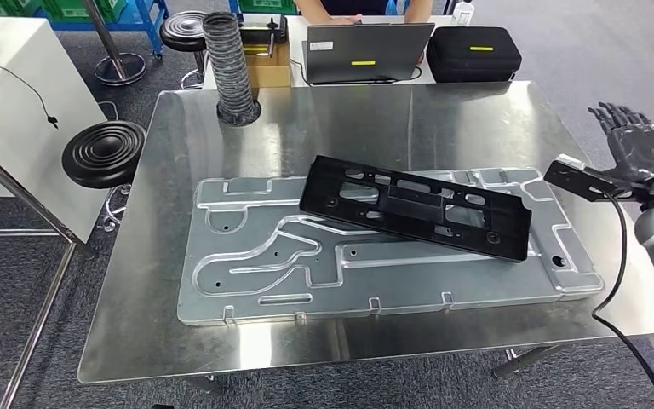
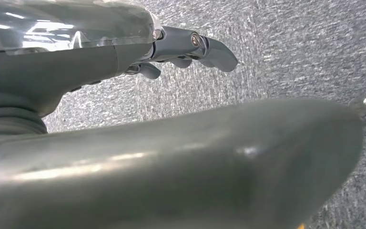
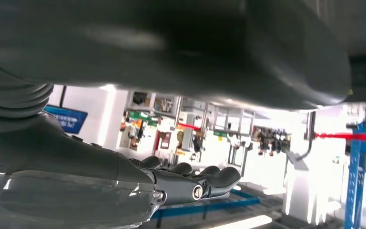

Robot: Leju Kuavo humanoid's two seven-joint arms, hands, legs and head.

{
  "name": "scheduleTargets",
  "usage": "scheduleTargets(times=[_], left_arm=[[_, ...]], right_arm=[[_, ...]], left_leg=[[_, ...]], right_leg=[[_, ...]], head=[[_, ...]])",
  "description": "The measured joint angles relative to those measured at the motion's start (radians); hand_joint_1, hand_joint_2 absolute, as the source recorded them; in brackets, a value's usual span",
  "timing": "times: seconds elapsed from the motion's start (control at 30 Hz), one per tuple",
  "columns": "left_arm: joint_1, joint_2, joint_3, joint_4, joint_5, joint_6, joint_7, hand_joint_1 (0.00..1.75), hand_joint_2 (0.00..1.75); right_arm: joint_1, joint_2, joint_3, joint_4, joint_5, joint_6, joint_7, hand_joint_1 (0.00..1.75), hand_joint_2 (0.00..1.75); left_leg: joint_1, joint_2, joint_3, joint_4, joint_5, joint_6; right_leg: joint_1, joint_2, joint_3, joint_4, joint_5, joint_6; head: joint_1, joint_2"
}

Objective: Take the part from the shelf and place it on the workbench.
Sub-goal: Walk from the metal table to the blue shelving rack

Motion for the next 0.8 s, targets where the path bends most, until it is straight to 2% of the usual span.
scheduleTargets(times=[0.03,0.07,0.1,0.17,0.2,0.3,0.33,0.37,0.4,0.47,0.5,0.53,0.57,0.63,0.67,0.7,0.73,0.8], left_arm=[[0.0,0.0,0.0,0.0,0.0,0.0,0.001,0.0,0.0],[0.0,0.0,0.0,0.0,-0.001,0.0,0.001,0.0,0.0],[-0.001,0.0,0.001,0.0,-0.002,0.0,0.002,0.0,0.0],[-0.004,0.0,0.001,0.0,-0.003,0.0,0.002,0.0,0.0],[-0.005,0.0,0.001,0.0,-0.004,0.0,0.002,0.0,0.0],[-0.005,0.0,0.001,0.0,-0.004,0.0,0.003,0.0,0.0],[-0.005,0.0,0.002,0.0,-0.004,0.0,0.003,0.0,0.0],[-0.005,0.0,0.002,0.0,-0.005,0.001,0.003,0.0,0.0],[-0.006,0.001,0.002,0.0,-0.005,0.001,0.004,0.0,0.0],[-0.006,0.001,0.002,0.0,-0.008,0.001,0.004,0.0,0.0],[-0.006,0.001,0.002,0.0,-0.009,0.001,0.004,0.0,0.0],[-0.005,0.001,0.002,0.0,-0.01,0.0,0.004,0.0,0.0],[-0.005,0.002,0.002,0.0,-0.011,0.0,0.004,0.0,0.0],[-0.008,0.003,0.002,0.0,-0.011,0.0,0.004,0.0,0.0],[-0.009,0.004,0.002,0.0,-0.012,0.0,0.004,0.0,0.0],[-0.01,0.006,0.002,0.0,-0.012,0.0,0.004,0.0,0.0],[-0.011,0.006,0.002,0.0,-0.012,0.0,0.004,0.0,0.0],[-0.011,0.007,0.002,0.0,-0.012,0.0,0.004,0.0,0.0]], right_arm=[[0.008,0.0,-0.003,0.003,-0.001,-0.003,0.0,0.0,0.0],[0.014,0.0,-0.007,0.006,-0.002,-0.007,0.0,0.0,0.0],[0.018,-0.001,-0.012,0.007,-0.003,-0.012,0.0,0.0,0.0],[0.022,-0.002,-0.022,0.008,-0.006,-0.018,0.002,0.0,0.0],[0.025,-0.003,-0.027,0.008,-0.007,-0.02,0.003,0.0,0.0],[0.042,-0.004,-0.04,0.009,-0.007,-0.024,0.009,0.0,0.0],[0.047,-0.003,-0.044,0.009,-0.007,-0.026,0.01,0.0,0.0],[0.052,-0.002,-0.047,0.009,-0.007,-0.028,0.012,0.0,0.0],[0.057,-0.002,-0.051,0.009,-0.008,-0.03,0.013,0.0,0.0],[0.073,-0.001,-0.062,0.009,-0.009,-0.032,0.013,0.0,0.0],[0.084,-0.001,-0.068,0.01,-0.009,-0.032,0.013,0.0,0.0],[0.095,-0.001,-0.074,0.01,-0.01,-0.032,0.013,0.0,0.0],[0.104,-0.002,-0.082,0.01,-0.01,-0.032,0.013,0.0,0.0],[0.117,-0.004,-0.098,0.01,-0.007,-0.032,0.013,0.0,0.0],[0.12,-0.006,-0.106,0.01,-0.006,-0.032,0.013,0.0,0.0],[0.122,-0.007,-0.11,0.01,-0.004,-0.032,0.013,0.0,0.0],[0.123,-0.008,-0.113,0.01,-0.003,-0.032,0.013,0.0,0.0],[0.124,-0.008,-0.114,0.01,-0.003,-0.032,0.013,0.0,0.0]], left_leg=[[0.0,0.0,-0.003,0.001,0.002,-0.001],[0.0,0.0,-0.005,0.004,0.003,-0.002],[0.0,0.0,-0.008,0.007,0.004,-0.004],[-0.002,-0.001,-0.015,0.014,0.007,-0.011],[-0.003,-0.002,-0.018,0.016,0.01,-0.016],[-0.003,-0.003,-0.026,0.016,0.017,-0.035],[-0.003,-0.003,-0.033,0.025,0.006,-0.041],[-0.003,-0.002,-0.044,0.05,-0.019,-0.045],[-0.001,-0.001,-0.061,0.096,-0.058,-0.048],[0.001,0.0,-0.102,0.227,-0.144,-0.052],[0.001,0.0,-0.112,0.277,-0.169,-0.052],[0.001,0.0,-0.104,0.293,-0.176,-0.051],[0.001,0.0,-0.077,0.268,-0.166,-0.049],[-0.003,0.0,0.021,0.124,-0.126,-0.037],[-0.005,-0.001,0.061,0.059,-0.115,-0.031],[-0.007,-0.001,0.087,0.016,-0.11,-0.027],[-0.009,-0.001,0.095,-0.001,-0.113,-0.025],[-0.01,-0.001,0.096,0.001,-0.111,-0.026]], right_leg=[[-0.002,0.0,0.004,0.001,0.007,0.001],[-0.004,0.0,0.03,-0.041,0.032,0.002],[-0.007,-0.001,0.072,-0.114,0.064,0.002],[-0.005,0.0,0.14,-0.24,0.105,-0.004],[-0.002,0.001,0.153,-0.269,0.112,-0.009],[0.001,0.0,0.144,-0.276,0.125,-0.031],[-0.001,-0.002,0.139,-0.278,0.132,-0.039],[-0.003,-0.003,0.133,-0.281,0.139,-0.046],[-0.005,-0.004,0.126,-0.282,0.146,-0.051],[-0.002,-0.004,0.109,-0.281,0.159,-0.055],[0.0,-0.004,0.1,-0.281,0.166,-0.056],[0.002,-0.004,0.09,-0.28,0.173,-0.055],[0.004,-0.004,0.081,-0.279,0.179,-0.054],[0.007,-0.004,0.067,-0.278,0.193,-0.05],[0.008,-0.004,0.062,-0.277,0.198,-0.047],[0.009,-0.004,0.06,-0.276,0.202,-0.045],[0.009,-0.004,0.059,-0.276,0.203,-0.044],[0.01,-0.004,0.058,-0.276,0.204,-0.043]], head=[[0.0,0.0],[0.0,0.0],[0.0,0.0],[0.0,0.0],[0.0,0.0],[0.0,0.0],[0.0,0.0],[0.0,0.0],[-0.001,0.0],[-0.001,0.0],[-0.001,0.0],[-0.001,0.0],[-0.001,0.0],[-0.001,0.0],[-0.001,0.0],[-0.001,0.0],[-0.001,0.0],[-0.001,0.0]])
